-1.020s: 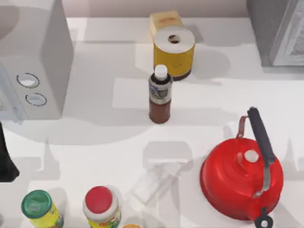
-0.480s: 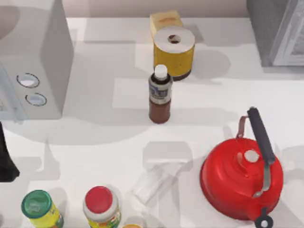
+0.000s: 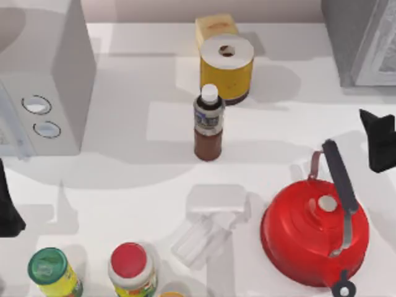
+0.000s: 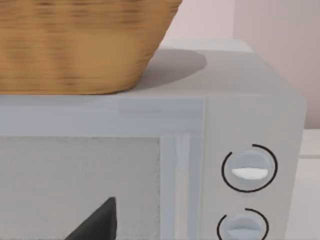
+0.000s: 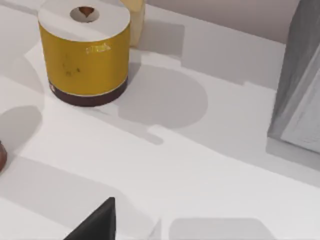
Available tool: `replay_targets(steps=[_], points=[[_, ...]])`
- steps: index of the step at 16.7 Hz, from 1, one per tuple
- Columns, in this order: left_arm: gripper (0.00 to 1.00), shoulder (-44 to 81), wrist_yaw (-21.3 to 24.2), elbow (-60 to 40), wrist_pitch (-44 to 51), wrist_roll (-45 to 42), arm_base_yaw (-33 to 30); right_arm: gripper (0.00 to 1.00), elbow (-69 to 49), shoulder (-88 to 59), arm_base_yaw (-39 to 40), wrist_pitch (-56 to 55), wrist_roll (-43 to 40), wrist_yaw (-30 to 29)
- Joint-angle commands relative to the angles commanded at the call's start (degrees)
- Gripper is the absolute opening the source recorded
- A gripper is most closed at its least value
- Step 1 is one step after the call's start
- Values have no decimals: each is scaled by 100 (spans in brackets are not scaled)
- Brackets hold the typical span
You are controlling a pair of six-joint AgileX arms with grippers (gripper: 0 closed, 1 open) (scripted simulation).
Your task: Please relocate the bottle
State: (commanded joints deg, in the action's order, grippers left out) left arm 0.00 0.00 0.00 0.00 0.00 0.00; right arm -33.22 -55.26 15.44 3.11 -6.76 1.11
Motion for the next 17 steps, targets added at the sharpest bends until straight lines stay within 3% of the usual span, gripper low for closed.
replay_targets(steps=[9, 17], points=[[100, 0, 0, 0, 0, 0, 0, 100, -2055, -3290, 1317, -29, -28, 513], [100, 0, 0, 0, 0, 0, 0, 100, -2534, -4161, 1684, -83, -24, 784]])
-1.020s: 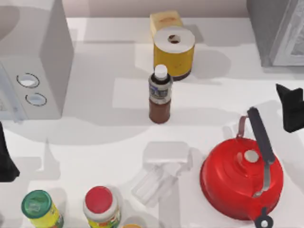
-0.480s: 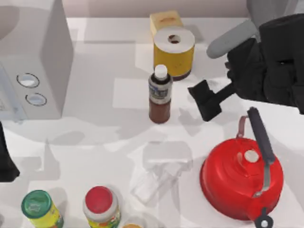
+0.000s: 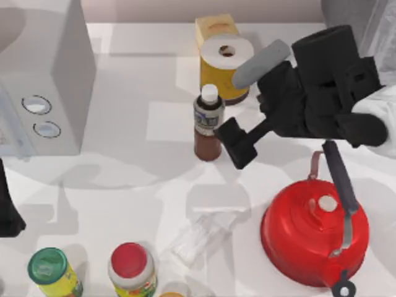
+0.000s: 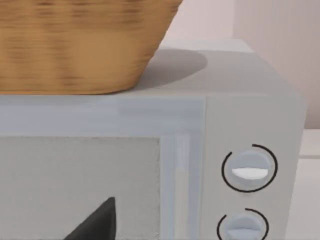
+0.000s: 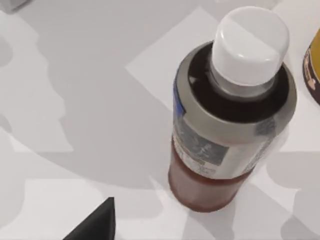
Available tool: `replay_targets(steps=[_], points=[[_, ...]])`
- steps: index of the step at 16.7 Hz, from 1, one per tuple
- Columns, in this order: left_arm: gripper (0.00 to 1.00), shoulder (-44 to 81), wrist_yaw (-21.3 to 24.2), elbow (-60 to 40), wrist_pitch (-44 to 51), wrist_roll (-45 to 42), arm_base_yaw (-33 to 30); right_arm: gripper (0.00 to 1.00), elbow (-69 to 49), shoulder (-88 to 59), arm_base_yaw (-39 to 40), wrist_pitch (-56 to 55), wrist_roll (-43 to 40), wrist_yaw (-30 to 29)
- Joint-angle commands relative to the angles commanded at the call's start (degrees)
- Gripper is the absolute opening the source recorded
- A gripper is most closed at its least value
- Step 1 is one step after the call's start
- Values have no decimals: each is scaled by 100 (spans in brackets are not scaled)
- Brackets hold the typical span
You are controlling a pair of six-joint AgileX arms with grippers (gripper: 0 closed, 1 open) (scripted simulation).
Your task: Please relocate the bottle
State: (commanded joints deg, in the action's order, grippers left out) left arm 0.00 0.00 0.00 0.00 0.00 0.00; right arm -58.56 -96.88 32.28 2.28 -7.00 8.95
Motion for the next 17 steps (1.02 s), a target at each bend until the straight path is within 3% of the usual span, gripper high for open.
replay_targets(steps=[5, 17], points=[[100, 0, 0, 0, 0, 0, 0, 100, -45, -66, -36, -45, -15, 19], [100, 0, 0, 0, 0, 0, 0, 100, -1251, -2158, 182, -925, 133, -170]])
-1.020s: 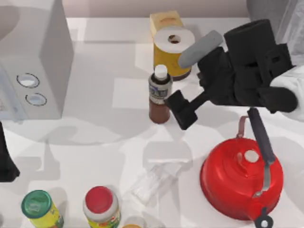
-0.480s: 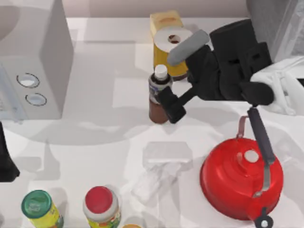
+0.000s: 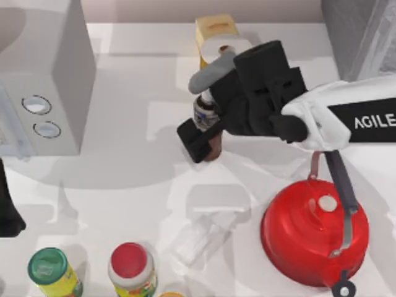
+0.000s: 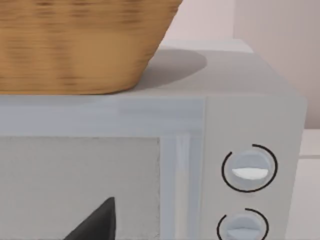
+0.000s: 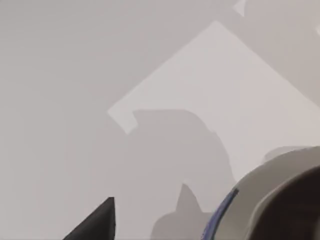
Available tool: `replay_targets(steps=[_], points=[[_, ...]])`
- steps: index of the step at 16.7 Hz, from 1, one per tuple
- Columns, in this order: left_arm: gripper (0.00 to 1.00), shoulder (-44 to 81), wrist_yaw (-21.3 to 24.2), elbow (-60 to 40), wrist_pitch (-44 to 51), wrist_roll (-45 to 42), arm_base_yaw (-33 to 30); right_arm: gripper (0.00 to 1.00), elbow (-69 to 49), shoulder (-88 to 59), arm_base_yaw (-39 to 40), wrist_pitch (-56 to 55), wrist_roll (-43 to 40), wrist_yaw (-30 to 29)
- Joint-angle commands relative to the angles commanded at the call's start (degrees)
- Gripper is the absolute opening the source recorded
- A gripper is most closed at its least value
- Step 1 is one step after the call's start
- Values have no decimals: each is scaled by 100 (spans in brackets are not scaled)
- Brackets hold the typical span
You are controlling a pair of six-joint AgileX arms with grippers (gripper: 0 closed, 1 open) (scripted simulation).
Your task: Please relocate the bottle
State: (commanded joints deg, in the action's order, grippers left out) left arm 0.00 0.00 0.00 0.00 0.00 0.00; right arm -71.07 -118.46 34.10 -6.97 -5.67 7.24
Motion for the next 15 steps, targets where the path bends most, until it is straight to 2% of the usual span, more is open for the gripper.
replay_targets(steps=[4, 15], points=[[100, 0, 0, 0, 0, 0, 0, 100, -13, -1, 26, 10, 17, -20], [100, 0, 0, 0, 0, 0, 0, 17, -13, -1, 26, 10, 17, -20]])
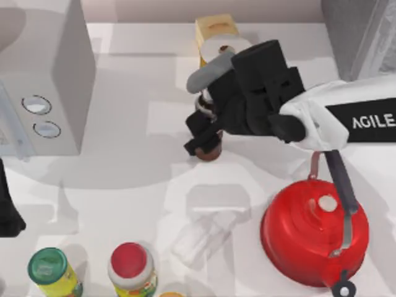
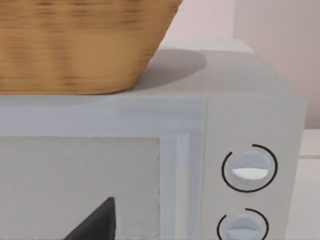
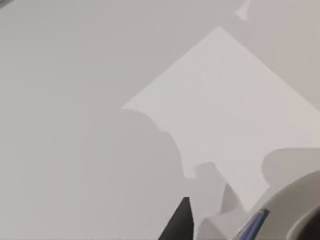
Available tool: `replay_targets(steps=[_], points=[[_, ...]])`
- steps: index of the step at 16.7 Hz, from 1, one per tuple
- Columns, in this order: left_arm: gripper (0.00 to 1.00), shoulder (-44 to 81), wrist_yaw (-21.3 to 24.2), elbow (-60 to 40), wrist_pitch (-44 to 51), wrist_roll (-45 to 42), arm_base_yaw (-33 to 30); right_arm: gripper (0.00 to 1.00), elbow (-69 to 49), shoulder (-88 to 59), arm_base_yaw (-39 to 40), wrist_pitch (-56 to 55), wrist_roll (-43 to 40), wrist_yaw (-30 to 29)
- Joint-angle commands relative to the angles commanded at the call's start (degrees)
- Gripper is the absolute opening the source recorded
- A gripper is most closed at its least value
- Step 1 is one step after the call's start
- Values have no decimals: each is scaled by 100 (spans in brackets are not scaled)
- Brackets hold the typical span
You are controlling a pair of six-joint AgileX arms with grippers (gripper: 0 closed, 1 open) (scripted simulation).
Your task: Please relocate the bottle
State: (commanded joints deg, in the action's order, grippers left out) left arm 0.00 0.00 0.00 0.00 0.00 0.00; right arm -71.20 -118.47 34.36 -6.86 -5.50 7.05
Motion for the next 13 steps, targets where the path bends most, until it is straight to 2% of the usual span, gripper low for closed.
replay_targets(steps=[2, 3, 13], points=[[100, 0, 0, 0, 0, 0, 0, 2, 0, 0, 0, 0, 0, 0], [100, 0, 0, 0, 0, 0, 0, 0, 0, 0, 0, 0, 0, 0], [100, 0, 0, 0, 0, 0, 0, 0, 48, 89, -74, 35, 24, -10]])
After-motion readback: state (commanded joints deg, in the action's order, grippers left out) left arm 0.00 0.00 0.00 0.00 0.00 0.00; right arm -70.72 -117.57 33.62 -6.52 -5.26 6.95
